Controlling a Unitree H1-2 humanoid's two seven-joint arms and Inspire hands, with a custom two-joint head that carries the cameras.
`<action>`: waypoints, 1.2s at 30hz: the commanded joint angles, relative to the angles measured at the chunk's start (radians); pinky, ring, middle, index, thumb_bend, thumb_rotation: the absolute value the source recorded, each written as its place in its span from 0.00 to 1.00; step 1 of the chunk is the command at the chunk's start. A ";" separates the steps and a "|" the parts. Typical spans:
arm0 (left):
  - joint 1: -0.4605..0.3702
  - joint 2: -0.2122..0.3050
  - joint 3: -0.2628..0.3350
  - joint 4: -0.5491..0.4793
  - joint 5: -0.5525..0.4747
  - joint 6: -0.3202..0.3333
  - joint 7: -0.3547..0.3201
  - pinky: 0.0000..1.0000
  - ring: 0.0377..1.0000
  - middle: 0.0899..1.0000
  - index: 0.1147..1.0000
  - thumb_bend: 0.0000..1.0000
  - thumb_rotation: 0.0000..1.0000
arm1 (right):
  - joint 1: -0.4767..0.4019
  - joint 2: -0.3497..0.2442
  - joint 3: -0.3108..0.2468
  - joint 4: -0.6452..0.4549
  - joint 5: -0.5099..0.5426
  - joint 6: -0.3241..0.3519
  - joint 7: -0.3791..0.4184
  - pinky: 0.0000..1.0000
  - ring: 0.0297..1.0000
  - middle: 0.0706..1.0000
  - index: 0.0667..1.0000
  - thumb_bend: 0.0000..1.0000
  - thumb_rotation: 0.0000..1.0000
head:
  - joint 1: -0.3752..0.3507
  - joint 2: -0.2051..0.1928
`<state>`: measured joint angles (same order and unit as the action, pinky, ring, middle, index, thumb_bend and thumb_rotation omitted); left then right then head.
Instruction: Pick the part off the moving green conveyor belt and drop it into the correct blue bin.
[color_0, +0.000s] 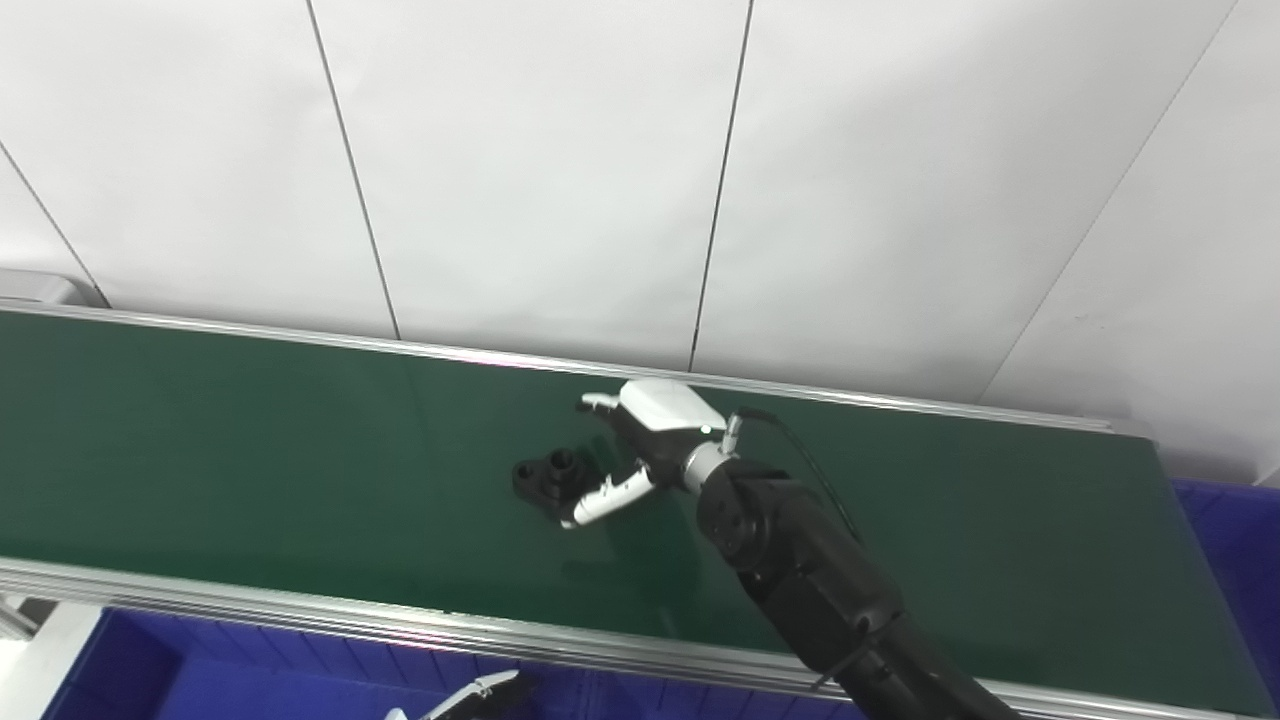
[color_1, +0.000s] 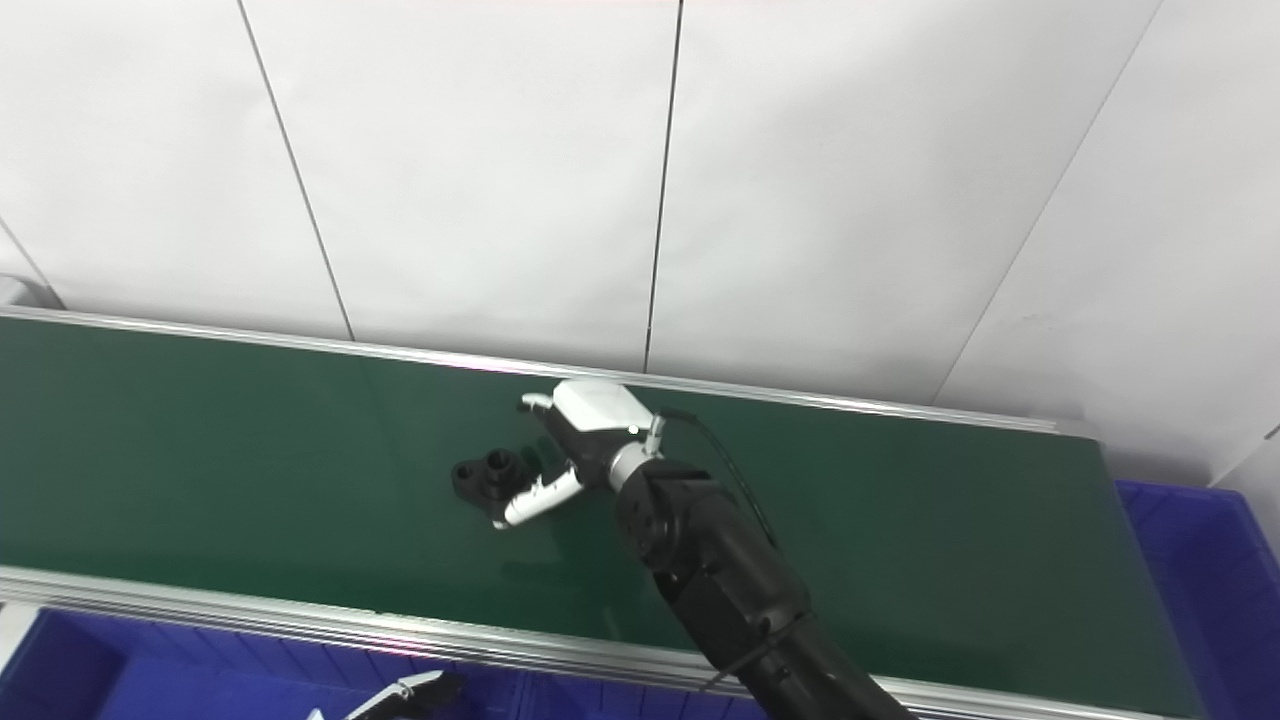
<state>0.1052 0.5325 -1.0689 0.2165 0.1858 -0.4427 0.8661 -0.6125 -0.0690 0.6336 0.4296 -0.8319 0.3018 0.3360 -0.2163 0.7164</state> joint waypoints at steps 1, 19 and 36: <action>-0.004 0.004 0.006 -0.028 0.004 -0.027 0.013 0.72 0.75 0.77 0.76 0.76 0.74 | -0.040 0.005 0.008 0.003 -0.006 -0.026 -0.009 0.77 0.85 0.89 0.91 0.86 0.48 | 0.001 0.002; 0.005 -0.002 0.005 -0.044 0.016 -0.027 0.034 0.73 0.76 0.77 0.77 0.75 0.74 | 0.019 -0.006 0.098 0.016 -0.038 -0.075 -0.020 0.76 0.83 0.87 0.90 0.83 0.49 | 0.009 0.033; 0.018 0.008 0.012 -0.059 0.024 -0.027 0.023 0.76 0.78 0.79 0.78 0.75 0.78 | 0.110 -0.039 0.126 -0.043 -0.008 -0.120 -0.028 0.53 0.64 0.71 0.79 0.82 0.28 | 0.009 0.055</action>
<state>0.1259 0.5293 -1.0641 0.1818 0.1891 -0.4427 0.8783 -0.5538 -0.1419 0.7193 0.3890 -0.8997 0.2711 0.2338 -0.2086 0.7701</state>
